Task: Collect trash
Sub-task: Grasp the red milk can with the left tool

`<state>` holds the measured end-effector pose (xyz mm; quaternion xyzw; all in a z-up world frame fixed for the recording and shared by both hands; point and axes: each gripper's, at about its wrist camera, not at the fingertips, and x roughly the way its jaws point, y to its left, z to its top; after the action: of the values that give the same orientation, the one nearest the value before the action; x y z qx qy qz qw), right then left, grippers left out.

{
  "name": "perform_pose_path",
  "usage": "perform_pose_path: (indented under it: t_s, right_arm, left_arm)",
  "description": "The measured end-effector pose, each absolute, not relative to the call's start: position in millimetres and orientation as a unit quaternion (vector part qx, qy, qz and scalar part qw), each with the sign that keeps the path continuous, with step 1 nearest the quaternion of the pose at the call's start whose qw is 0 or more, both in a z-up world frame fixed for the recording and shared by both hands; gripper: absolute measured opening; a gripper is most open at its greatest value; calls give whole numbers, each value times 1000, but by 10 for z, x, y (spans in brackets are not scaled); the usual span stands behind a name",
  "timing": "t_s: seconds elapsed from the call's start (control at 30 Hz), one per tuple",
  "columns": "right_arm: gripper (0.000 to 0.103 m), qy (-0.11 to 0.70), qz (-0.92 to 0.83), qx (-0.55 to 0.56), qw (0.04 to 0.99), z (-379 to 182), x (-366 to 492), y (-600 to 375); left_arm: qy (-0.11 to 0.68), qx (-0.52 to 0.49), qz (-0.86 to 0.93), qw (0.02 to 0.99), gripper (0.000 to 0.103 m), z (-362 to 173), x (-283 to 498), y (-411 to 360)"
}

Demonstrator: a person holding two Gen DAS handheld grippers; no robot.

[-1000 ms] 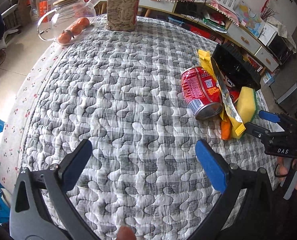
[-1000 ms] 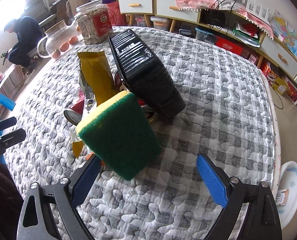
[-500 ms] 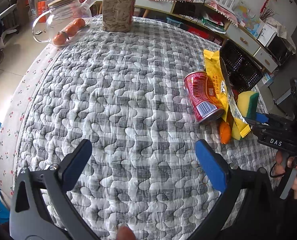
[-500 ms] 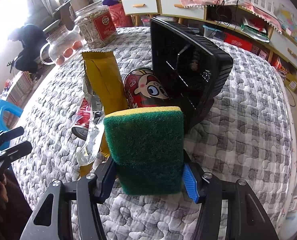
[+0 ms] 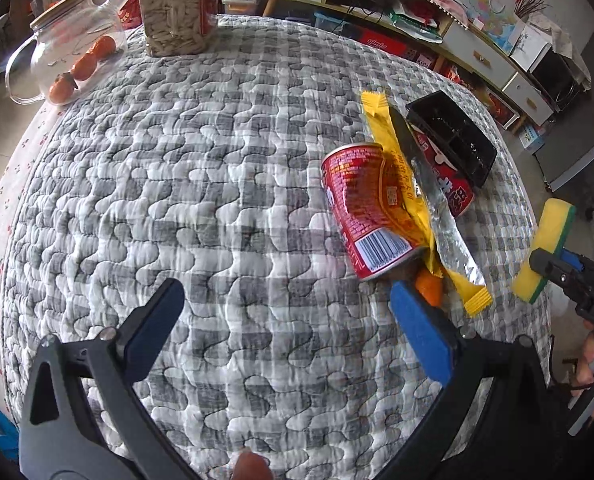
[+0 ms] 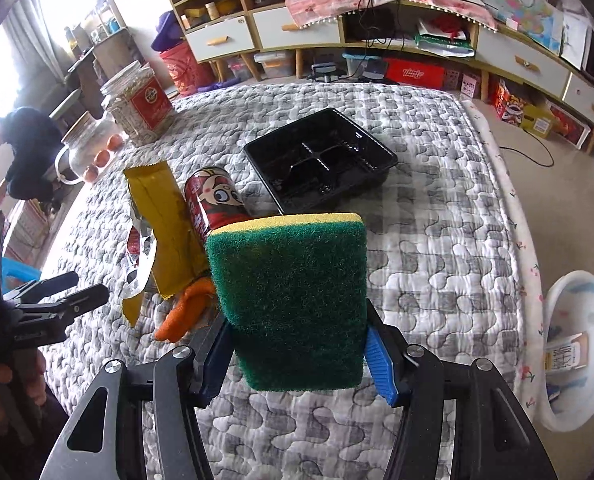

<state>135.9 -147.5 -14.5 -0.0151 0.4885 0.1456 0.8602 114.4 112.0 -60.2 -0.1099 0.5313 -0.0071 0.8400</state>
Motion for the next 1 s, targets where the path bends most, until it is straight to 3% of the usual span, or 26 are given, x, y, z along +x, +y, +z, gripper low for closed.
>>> perform_pose_path:
  t_s: [0.23,0.43,0.6,0.83,0.93,1.0]
  right_arm:
    - [60,486,130,11,864,-78,1348,-1759]
    - [60,486,118,24,865,-54,1356,-1894]
    - [60,487,112,30,865,-47,1343,-1966]
    - [60,484,107,34,868,-22,1318,-2056]
    - [60,488,101,33,866,-56,1333,-2083]
    - [60,489,98,33,866,-63,1328,-2096]
  left_arm:
    - [539,-117,-1,834,102,-649,1383,970]
    - [529,-131,-36,838,96,-626,1530,812]
    - [536,-168,-47,826,74,-714,1693,765]
    - [537,-157,-25,828,64,-782,1809,677]
    - [536,-143,-24,832,48,-783,1823,666]
    - [538,-146,-32,830,44,-780,1820,674]
